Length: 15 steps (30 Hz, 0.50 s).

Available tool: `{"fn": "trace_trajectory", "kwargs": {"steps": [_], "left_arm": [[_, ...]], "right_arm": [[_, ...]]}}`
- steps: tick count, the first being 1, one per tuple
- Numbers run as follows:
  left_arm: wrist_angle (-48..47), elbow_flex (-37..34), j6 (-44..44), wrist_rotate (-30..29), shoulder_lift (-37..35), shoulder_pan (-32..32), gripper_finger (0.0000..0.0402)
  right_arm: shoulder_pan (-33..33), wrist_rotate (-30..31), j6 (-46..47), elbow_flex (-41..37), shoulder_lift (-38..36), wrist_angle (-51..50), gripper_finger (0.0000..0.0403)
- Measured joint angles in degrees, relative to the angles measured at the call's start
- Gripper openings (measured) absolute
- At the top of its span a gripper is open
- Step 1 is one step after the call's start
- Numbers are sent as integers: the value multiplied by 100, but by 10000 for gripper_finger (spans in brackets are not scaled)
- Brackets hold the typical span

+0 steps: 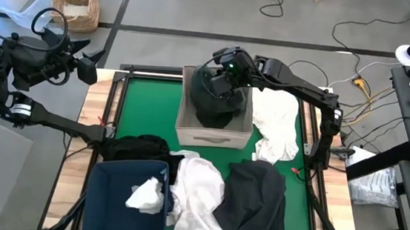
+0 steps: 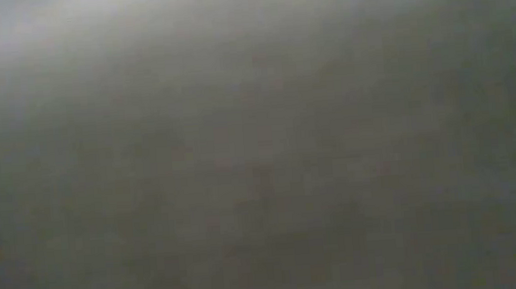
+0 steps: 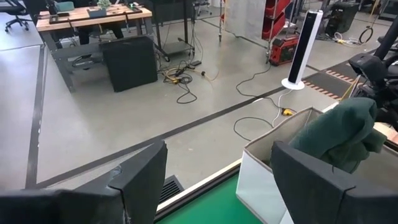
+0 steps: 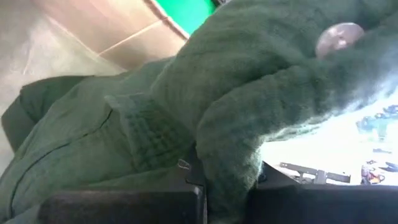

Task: Sort clothes
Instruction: Put the green polo shirt into the brown laundry bin

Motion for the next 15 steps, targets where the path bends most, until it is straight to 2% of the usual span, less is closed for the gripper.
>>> {"fn": "trace_trajectory", "kwargs": {"steps": [11,15], "left_arm": [[-7,0,0,0,0,0,265],[-7,0,-1,1,0,0,265]], "right_arm": [[0,-4,367,-17,7,-610,18],[-4,-410,683,-42,7,-787,18]]}}
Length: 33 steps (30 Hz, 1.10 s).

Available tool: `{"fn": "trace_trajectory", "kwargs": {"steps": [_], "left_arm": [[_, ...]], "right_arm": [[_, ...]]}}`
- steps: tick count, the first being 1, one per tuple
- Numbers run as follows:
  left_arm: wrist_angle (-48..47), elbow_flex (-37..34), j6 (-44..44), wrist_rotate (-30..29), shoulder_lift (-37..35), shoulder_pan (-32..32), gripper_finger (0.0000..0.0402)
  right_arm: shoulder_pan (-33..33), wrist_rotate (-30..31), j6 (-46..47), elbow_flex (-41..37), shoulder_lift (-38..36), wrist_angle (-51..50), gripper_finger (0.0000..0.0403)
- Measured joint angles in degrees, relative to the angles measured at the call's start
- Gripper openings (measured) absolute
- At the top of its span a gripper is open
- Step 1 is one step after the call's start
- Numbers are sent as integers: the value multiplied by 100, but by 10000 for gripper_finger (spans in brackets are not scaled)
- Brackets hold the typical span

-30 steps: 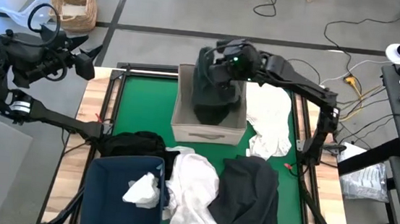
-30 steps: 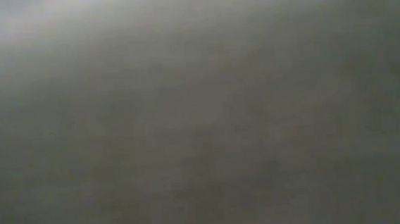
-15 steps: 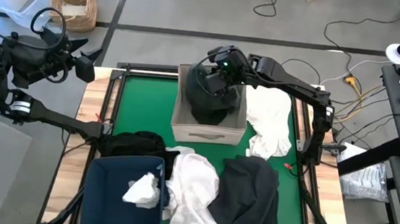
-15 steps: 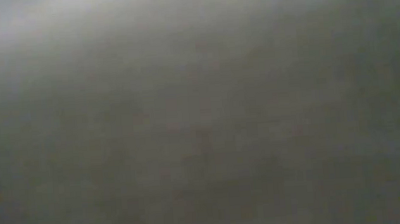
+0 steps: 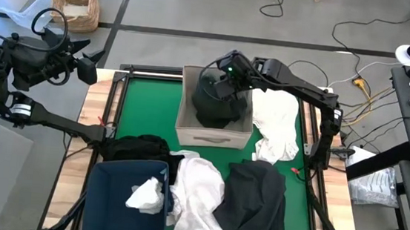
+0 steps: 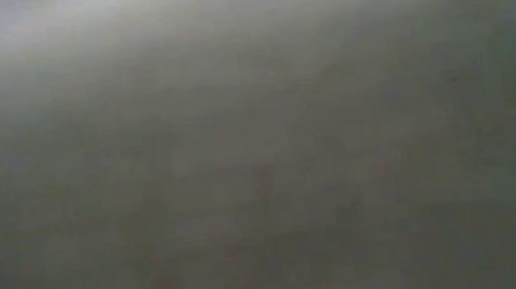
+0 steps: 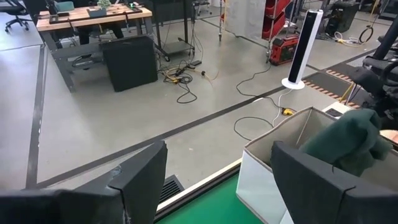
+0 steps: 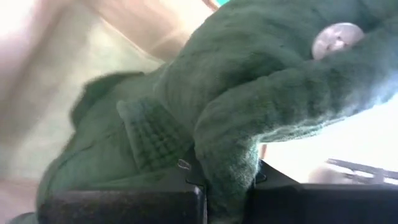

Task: Sort clothes
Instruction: Put the green polo shirt into the brown laundry bin

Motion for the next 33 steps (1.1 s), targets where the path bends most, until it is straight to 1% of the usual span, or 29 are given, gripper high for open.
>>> {"fn": "trace_trajectory", "kwargs": {"steps": [6,10,19,23,28,33], "left_arm": [[0,0,-1,1,0,-2,265],[-10,0,-15,46,0,0,265],[-127,0,-149,149,2,-1,265],[-127,0,-149,152,2,0,265],[-125,0,-149,152,2,-2,265],[-125,0,-150,152,2,-1,265]], "right_arm": [[-3,-238,565,-64,4,-181,18],[-83,-710,941,-73,7,-193,18],[-466,-1349,1676,-73,7,-198,18],[-609,-1362,2180,-75,7,-345,18],[-651,-1351,2854,-174,25,-906,18],[-645,-1354,3212,-401,28,-1015,18]]}}
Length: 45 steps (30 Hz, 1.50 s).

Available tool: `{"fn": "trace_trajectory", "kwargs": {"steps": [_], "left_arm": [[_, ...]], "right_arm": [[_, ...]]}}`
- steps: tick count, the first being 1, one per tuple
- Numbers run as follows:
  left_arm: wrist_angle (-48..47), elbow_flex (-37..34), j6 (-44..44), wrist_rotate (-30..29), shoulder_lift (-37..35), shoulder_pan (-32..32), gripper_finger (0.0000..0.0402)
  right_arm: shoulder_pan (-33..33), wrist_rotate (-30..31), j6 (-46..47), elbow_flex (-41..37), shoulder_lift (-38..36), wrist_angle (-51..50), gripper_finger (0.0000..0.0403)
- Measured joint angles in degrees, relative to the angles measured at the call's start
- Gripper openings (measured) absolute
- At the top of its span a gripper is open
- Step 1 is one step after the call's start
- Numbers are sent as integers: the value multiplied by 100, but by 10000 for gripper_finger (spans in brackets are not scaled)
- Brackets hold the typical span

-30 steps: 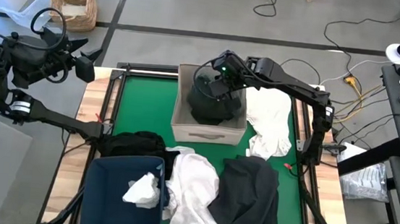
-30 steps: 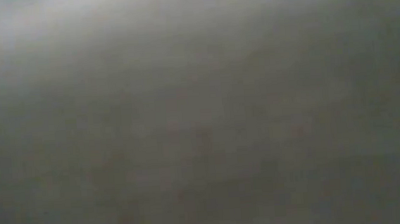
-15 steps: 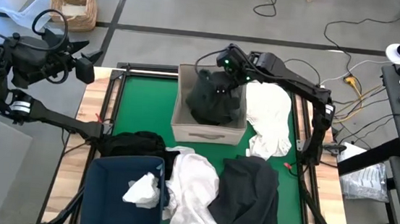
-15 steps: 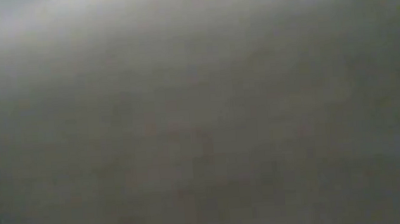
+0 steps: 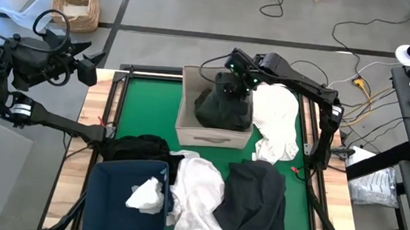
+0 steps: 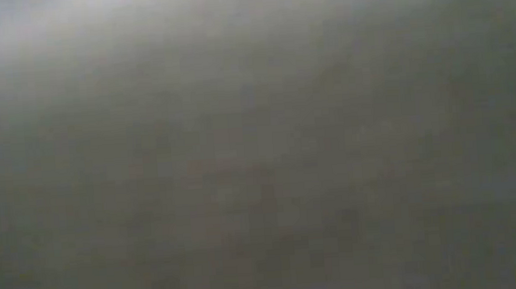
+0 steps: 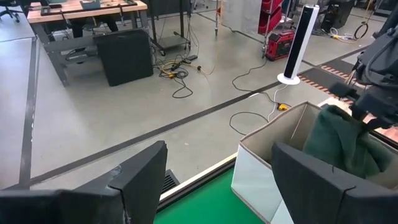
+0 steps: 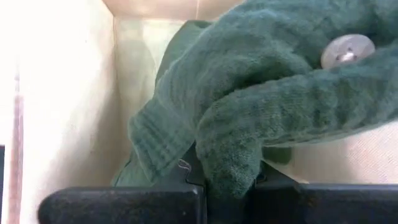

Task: Sort clothes
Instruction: Put the green polo shirt into the brown laundry bin

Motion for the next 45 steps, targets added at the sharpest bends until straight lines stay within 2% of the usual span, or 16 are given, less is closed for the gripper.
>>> {"fn": "trace_trajectory", "kwargs": {"steps": [18,40,45], "left_arm": [[-98,0,-84,0,0,1,265],[-208,0,-139,0,0,1,265],[-209,0,-148,0,0,-1,265]], "right_arm": [[11,6,-18,-403,0,-170,18],[11,11,-448,-411,0,-566,18],[11,12,-448,-411,0,-534,29]]}}
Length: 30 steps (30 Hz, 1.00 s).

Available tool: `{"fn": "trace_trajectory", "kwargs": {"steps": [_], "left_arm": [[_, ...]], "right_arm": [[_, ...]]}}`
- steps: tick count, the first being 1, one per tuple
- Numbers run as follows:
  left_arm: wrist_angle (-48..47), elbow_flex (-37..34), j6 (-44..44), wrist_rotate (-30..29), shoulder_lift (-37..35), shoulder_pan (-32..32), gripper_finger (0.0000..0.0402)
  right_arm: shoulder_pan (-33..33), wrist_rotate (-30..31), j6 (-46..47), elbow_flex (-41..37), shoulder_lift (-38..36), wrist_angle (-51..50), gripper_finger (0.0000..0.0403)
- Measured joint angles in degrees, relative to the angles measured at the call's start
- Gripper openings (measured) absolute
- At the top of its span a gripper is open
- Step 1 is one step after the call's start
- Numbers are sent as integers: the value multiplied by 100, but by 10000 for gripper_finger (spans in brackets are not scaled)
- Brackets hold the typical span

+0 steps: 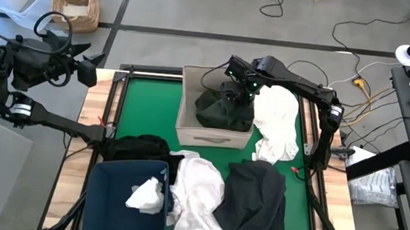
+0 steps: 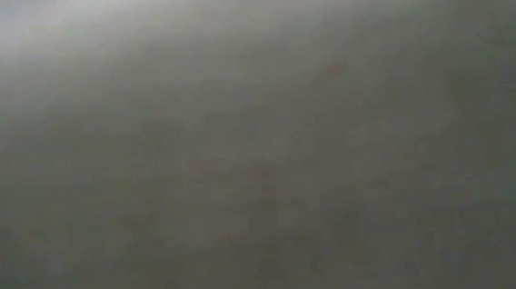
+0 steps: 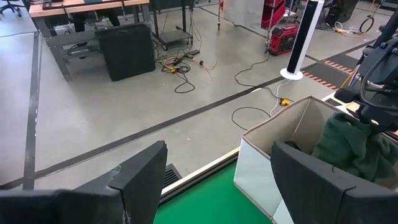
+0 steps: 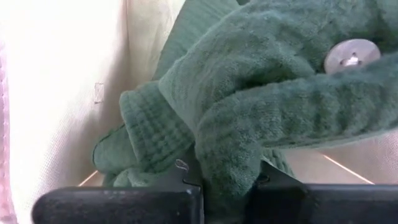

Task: Sort clothes
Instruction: Put the green polo shirt into the brown laundry bin

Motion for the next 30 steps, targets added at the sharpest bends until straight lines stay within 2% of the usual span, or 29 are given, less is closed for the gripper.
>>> {"fn": "trace_trajectory", "kwargs": {"steps": [13,20,30], "left_arm": [[-7,0,-24,0,0,0,265],[-9,0,-24,0,0,1,265],[-20,0,-26,0,0,0,265]], "right_arm": [[0,8,19,0,0,42,70],[0,433,20,0,0,68,105],[0,445,22,0,0,105,147]]}}
